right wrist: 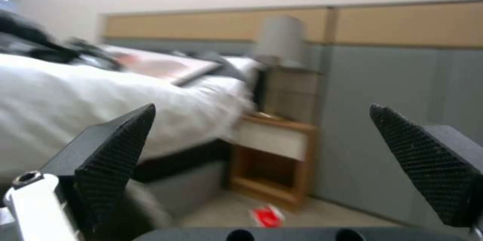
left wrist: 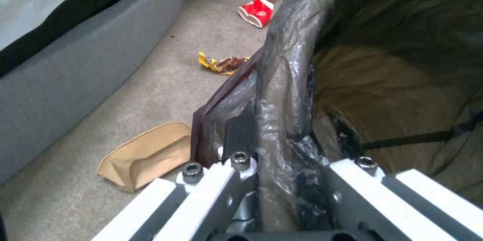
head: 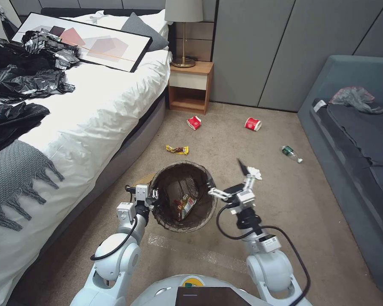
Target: Pick up the trash bin, then pick up the garbage from the floor and place it into the trash bin.
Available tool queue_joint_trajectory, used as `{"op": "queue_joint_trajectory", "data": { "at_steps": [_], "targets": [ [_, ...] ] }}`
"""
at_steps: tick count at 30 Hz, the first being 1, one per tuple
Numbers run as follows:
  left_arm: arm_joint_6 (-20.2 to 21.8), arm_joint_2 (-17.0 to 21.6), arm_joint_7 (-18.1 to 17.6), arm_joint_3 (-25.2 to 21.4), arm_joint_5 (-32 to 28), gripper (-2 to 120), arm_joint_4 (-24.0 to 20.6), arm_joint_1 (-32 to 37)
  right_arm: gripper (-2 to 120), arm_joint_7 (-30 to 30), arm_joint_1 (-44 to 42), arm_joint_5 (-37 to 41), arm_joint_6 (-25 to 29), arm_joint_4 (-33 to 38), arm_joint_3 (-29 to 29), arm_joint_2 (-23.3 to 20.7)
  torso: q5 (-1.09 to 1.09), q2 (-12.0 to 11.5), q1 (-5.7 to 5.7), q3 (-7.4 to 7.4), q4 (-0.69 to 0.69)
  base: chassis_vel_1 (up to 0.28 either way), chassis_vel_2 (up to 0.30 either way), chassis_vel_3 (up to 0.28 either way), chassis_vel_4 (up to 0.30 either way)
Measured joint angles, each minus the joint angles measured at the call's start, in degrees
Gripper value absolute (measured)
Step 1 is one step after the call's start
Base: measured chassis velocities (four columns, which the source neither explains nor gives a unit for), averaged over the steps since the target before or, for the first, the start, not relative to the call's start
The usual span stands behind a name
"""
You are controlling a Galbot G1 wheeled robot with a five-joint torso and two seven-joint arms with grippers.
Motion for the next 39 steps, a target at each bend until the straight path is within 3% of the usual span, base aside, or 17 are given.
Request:
{"op": "queue_joint_trajectory", "data": {
  "at_steps": [4, 8, 15, 23, 39],
  "targets": [
    [-0.05, 0.17, 0.04, -0.33, -0.10, 0, -0.01, 0.02, 100, 8.15, -2.30, 0.31, -1.71, -1.27, 3.32, 1.34, 0.00, 0.00, 0.00, 0.00, 0.01, 0.000, 0.000, 0.000, 0.000],
    [-0.08, 0.27, 0.04, -0.52, -0.19, 0, -0.01, 0.03, 100, 10.31, -3.26, 0.90, -0.69, -4.26, 6.64, 2.14, 0.01, 0.00, 0.00, 0.00, 0.00, 0.000, 0.000, 0.000, 0.000],
    [-0.08, 0.29, 0.04, -0.56, -0.36, 0, -0.02, -0.05, 100, 10.98, -4.52, 4.47, 3.48, -10.04, 11.39, 3.27, 0.01, 0.00, 0.00, 0.00, 0.01, 0.000, 0.000, 0.000, 0.000],
    [-0.08, 0.24, 0.03, -0.60, -0.38, 0, 0.00, -0.04, 100, 10.81, -3.09, 3.32, 7.32, -13.51, 12.92, 4.67, 0.00, 0.00, 0.00, 0.00, 0.01, 0.000, 0.000, 0.000, 0.000],
    [-0.08, 0.19, 0.03, -0.63, -0.31, 0, -0.05, 0.01, 100, 10.03, -1.80, 3.97, 7.92, -14.46, 12.95, 5.11, 0.00, 0.00, 0.00, 0.00, 0.01, 0.000, 0.000, 0.000, 0.000]
  ]
}}
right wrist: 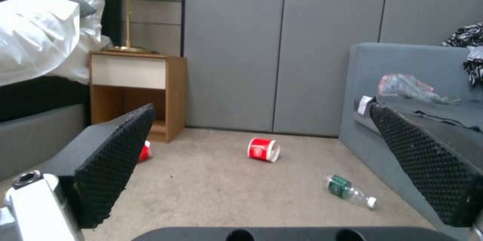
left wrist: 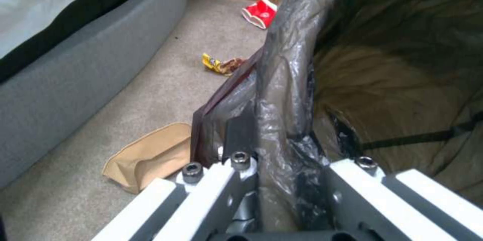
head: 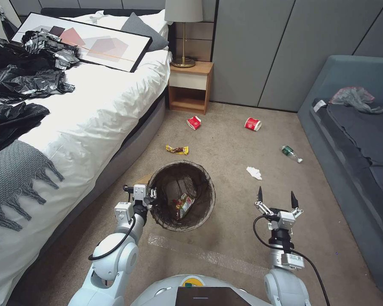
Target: Pick up the trash bin, then pick up the garbage from the floor and place it into the trash bin.
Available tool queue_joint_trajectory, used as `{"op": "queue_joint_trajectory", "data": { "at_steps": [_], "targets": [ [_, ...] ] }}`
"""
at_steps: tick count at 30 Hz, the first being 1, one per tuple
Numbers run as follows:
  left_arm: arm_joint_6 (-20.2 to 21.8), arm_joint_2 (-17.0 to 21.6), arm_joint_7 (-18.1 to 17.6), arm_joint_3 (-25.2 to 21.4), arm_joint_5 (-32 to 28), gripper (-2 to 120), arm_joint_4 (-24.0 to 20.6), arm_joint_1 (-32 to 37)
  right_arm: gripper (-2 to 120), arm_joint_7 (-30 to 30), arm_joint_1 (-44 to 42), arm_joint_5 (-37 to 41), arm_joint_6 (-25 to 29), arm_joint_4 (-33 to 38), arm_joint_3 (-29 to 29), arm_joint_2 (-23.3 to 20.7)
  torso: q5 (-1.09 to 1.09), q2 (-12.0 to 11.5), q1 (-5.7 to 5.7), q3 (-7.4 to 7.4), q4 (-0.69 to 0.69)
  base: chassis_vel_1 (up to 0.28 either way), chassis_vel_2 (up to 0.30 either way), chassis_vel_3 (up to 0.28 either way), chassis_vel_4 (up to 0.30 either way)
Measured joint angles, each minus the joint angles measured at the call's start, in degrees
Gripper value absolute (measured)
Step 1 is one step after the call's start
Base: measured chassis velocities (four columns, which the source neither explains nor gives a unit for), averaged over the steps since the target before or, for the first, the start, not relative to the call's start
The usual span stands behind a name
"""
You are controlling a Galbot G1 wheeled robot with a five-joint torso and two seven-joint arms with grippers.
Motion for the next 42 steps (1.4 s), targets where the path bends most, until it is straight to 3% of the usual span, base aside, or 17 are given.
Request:
{"op": "queue_joint_trajectory", "data": {
  "at_steps": [17, 42],
  "targets": [
    [-0.12, -0.22, 0.04, 0.03, 0.17, 0, -0.02, 0.05, 99, -0.84, 0.98, 0.66, 0.19, -0.34, 0.80, -0.17, 0.00, 0.00, -0.01, -0.01, 0.00, -0.048, 0.043, 0.054, -0.046],
    [-0.24, -0.18, 0.06, 0.12, 0.26, 0, -0.02, 0.03, 100, -1.83, 2.98, 0.52, 1.29, -1.37, 1.75, -0.51, 0.02, 0.00, 0.01, 0.00, 0.01, -0.292, 0.293, 0.299, -0.306]
  ]
}}
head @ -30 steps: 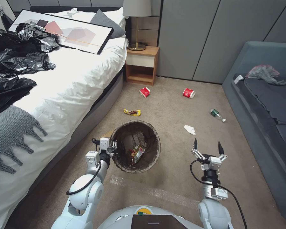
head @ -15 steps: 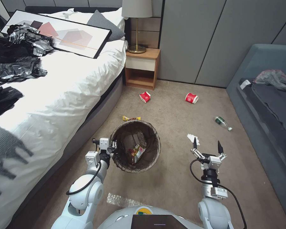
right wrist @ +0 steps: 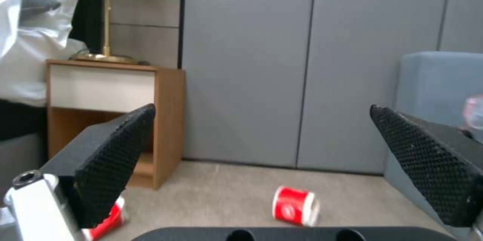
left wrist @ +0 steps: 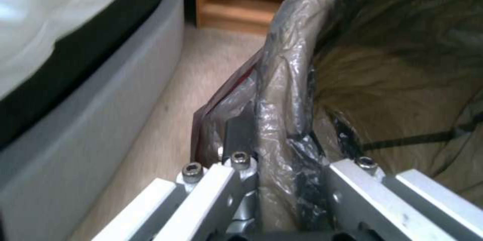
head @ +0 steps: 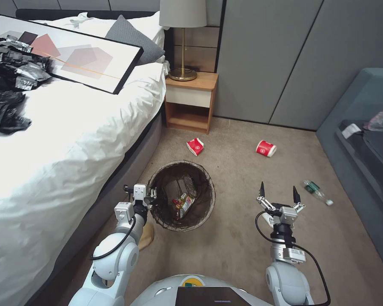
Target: Pick up the trash bin, then pick up the garbage from the floor and place it into the trash bin.
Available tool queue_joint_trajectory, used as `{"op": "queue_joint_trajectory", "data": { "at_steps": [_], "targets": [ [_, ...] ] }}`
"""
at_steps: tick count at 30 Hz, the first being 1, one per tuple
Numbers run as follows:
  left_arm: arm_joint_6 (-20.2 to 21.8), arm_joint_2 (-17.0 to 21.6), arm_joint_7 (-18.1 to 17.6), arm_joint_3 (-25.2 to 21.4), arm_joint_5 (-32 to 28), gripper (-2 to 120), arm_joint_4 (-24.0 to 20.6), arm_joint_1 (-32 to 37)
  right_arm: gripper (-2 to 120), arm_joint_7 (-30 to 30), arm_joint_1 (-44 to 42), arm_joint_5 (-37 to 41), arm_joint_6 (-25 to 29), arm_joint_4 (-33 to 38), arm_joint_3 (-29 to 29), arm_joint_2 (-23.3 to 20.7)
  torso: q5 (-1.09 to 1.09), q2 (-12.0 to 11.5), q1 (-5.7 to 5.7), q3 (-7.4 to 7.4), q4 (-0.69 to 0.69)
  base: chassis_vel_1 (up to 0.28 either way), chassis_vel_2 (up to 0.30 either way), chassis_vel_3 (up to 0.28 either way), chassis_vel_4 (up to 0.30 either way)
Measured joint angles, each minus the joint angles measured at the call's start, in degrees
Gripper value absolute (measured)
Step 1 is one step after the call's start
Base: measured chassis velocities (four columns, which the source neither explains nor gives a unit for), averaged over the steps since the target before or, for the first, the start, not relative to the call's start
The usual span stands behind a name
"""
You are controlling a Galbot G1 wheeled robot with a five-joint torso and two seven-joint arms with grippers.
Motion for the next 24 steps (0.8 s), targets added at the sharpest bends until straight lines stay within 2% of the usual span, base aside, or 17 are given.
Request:
{"op": "queue_joint_trajectory", "data": {
  "at_steps": [6, 18, 24],
  "targets": [
    [0.02, 0.13, -0.02, -0.01, 0.04, 0, -0.15, 0.02, 100, -0.94, 0.40, -0.02, 0.33, -0.11, 0.58, -0.53, -0.03, -0.01, 0.01, 0.01, -0.01, -0.194, 0.182, 0.186, -0.153],
    [0.14, 0.17, -0.04, 0.07, 0.05, 0, -0.33, 0.04, 100, -0.34, 1.50, -1.68, 0.93, -0.81, 1.48, -0.99, -0.02, 0.00, -0.01, -0.01, 0.00, 0.034, -0.026, -0.038, 0.028],
    [0.16, 0.16, -0.05, 0.06, 0.06, 0, -0.31, -0.01, 100, 0.13, 0.99, -3.10, -0.64, -0.86, 1.78, -0.94, -0.02, 0.00, -0.01, -0.01, -0.01, 0.000, 0.000, 0.000, 0.000]
  ]
}}
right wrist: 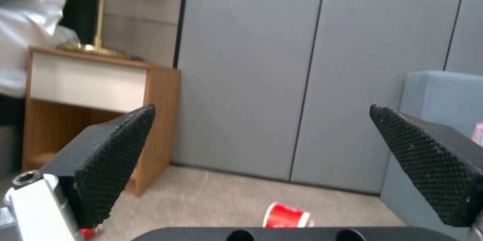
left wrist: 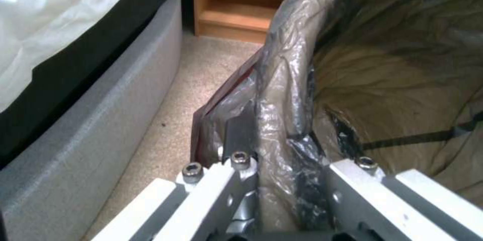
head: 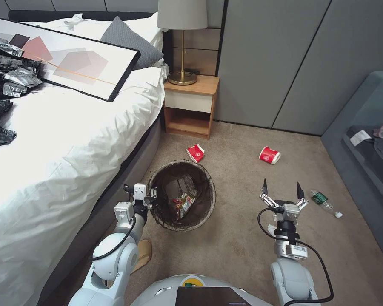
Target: Pick up the trash bin, then pick up the garbage from the floor and place it into the trash bin.
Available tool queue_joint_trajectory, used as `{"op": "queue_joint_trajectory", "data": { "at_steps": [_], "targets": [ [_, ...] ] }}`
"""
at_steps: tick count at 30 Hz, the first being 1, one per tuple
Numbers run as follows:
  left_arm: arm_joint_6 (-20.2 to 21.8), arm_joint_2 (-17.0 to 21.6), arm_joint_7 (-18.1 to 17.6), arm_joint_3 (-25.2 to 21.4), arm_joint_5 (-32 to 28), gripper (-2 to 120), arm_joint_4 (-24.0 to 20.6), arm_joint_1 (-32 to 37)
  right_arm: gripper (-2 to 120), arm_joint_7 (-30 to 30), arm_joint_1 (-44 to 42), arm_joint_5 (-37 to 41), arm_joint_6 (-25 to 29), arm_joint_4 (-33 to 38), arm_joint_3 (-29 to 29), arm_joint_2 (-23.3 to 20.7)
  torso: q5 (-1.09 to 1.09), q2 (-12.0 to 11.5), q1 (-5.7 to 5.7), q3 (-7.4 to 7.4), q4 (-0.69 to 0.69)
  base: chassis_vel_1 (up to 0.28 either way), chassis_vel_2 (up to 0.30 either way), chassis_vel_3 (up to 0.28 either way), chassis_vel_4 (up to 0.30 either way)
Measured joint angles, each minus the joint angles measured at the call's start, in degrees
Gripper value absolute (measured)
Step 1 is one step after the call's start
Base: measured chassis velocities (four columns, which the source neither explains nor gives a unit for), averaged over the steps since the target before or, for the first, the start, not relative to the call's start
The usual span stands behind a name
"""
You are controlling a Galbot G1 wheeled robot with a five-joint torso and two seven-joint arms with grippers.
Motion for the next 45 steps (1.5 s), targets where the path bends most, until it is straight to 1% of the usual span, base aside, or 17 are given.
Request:
{"op": "queue_joint_trajectory", "data": {
  "at_steps": [2, 3, 4, 6, 7, 8, 10, 11, 12, 13, 14, 16, 18, 20, 25, 30, 45],
  "targets": [
    [0.00, 0.00, 0.00, 0.00, 0.00, 0, 0.00, -0.01, 100, 0.16, -0.20, -0.27, -1.01, 0.10, 0.07, 0.01, 0.00, 0.00, 0.00, 0.00, 0.00, 0.000, 0.000, 0.000, 0.000],
    [0.01, 0.00, 0.00, -0.02, 0.00, 0, 0.00, -0.02, 100, 0.27, -0.91, -0.53, -5.39, 0.68, 0.41, -0.10, 0.00, 0.00, 0.00, 0.00, 0.00, 0.000, 0.000, 0.000, 0.000],
    [0.01, 0.00, 0.00, -0.02, 0.00, 0, 0.00, -0.02, 100, 0.27, -0.91, -0.53, -5.39, 0.68, 0.41, -0.10, 0.00, 0.00, 0.00, 0.00, 0.00, 0.000, 0.000, 0.000, 0.000],
    [0.02, 0.02, 0.00, -0.08, -0.01, 0, 0.00, -0.02, 100, 0.96, -1.65, -0.55, -12.30, 1.38, 0.81, -0.68, 0.00, 0.00, 0.00, 0.00, -0.01, 0.000, 0.000, 0.000, 0.000],
    [0.02, 0.02, 0.00, -0.08, -0.01, 0, 0.00, -0.02, 100, 0.96, -1.65, -0.55, -12.30, 1.38, 0.81, -0.68, 0.00, 0.00, 0.00, 0.00, -0.01, 0.000, 0.000, 0.000, 0.000],
    [0.02, 0.04, 0.00, -0.12, -0.02, 0, 0.00, -0.02, 100, 1.12, -1.84, -0.28, -14.58, 1.60, 0.90, -0.88, 0.00, 0.00, 0.00, 0.00, -0.01, 0.000, 0.000, 0.000, 0.000],
    [0.02, 0.10, 0.00, -0.21, -0.06, 0, -0.02, -0.01, 100, 1.90, -2.05, 1.80, -21.67, 2.10, 1.01, -1.81, -0.01, 0.00, 0.00, 0.00, 0.00, 0.000, 0.000, 0.000, 0.000],
    [0.02, 0.10, 0.00, -0.21, -0.06, 0, -0.02, -0.01, 100, 1.90, -2.05, 1.80, -21.67, 2.10, 1.01, -1.81, -0.01, 0.00, 0.00, 0.00, 0.00, 0.000, 0.000, 0.000, 0.000],
    [0.02, 0.10, 0.00, -0.22, -0.06, 0, -0.02, -0.01, 100, 1.90, -2.02, 2.22, -23.18, 2.12, 1.10, -1.97, 0.00, 0.00, 0.00, 0.00, 0.00, 0.000, 0.000, 0.000, 0.000],
    [0.02, 0.09, 0.00, -0.22, -0.06, 0, -0.03, -0.01, 100, 2.11, -1.68, 2.99, -26.70, 1.90, 1.46, -2.50, 0.00, 0.00, 0.00, 0.00, 0.00, 0.000, 0.000, 0.000, 0.000],
    [0.02, 0.09, 0.00, -0.22, -0.06, 0, -0.03, -0.01, 100, 2.11, -1.68, 2.99, -26.70, 1.90, 1.46, -2.50, 0.00, 0.00, 0.00, 0.00, 0.00, 0.000, 0.000, 0.000, 0.000],
    [0.02, 0.04, 0.00, -0.18, -0.05, 0, -0.03, 0.01, 100, 2.06, -0.93, 4.10, -30.96, 0.96, 2.02, -3.05, 0.00, 0.00, 0.00, 0.00, 0.00, 0.000, 0.000, 0.000, 0.000],
    [0.01, 0.02, 0.00, -0.13, -0.04, 0, -0.03, 0.01, 100, 1.99, -0.70, 4.55, -32.08, 0.52, 2.16, -3.21, 0.00, 0.00, 0.00, 0.00, 0.00, 0.000, 0.000, 0.000, 0.000],
    [0.00, -0.05, 0.02, 0.04, 0.00, 0, 0.00, -0.02, 100, 1.70, 0.34, 5.86, -35.48, -1.67, 2.78, -3.77, 0.00, 0.00, 0.00, 0.00, 0.00, 0.000, 0.000, 0.000, 0.000],
    [-0.05, -0.06, 0.02, 0.11, 0.05, 0, 0.15, -0.03, 100, 0.58, 1.58, 7.16, -36.89, -6.09, 3.56, -4.48, 0.00, 0.00, 0.00, 0.01, 0.00, 0.000, 0.000, 0.000, 0.000],
    [-0.06, -0.05, 0.03, 0.11, 0.05, 0, 0.15, -0.03, 100, 0.50, 1.67, 7.26, -36.95, -6.41, 3.61, -4.50, 0.00, 0.00, 0.00, 0.00, 0.00, 0.000, 0.000, 0.000, 0.000],
    [-0.11, 0.02, 0.05, 0.14, 0.06, 0, 0.16, -0.01, 100, -1.31, 3.57, 9.28, -38.76, -13.53, 3.82, -4.95, 0.01, 0.00, 0.00, 0.01, 0.00, 0.000, 0.000, 0.000, 0.000]
  ]
}}
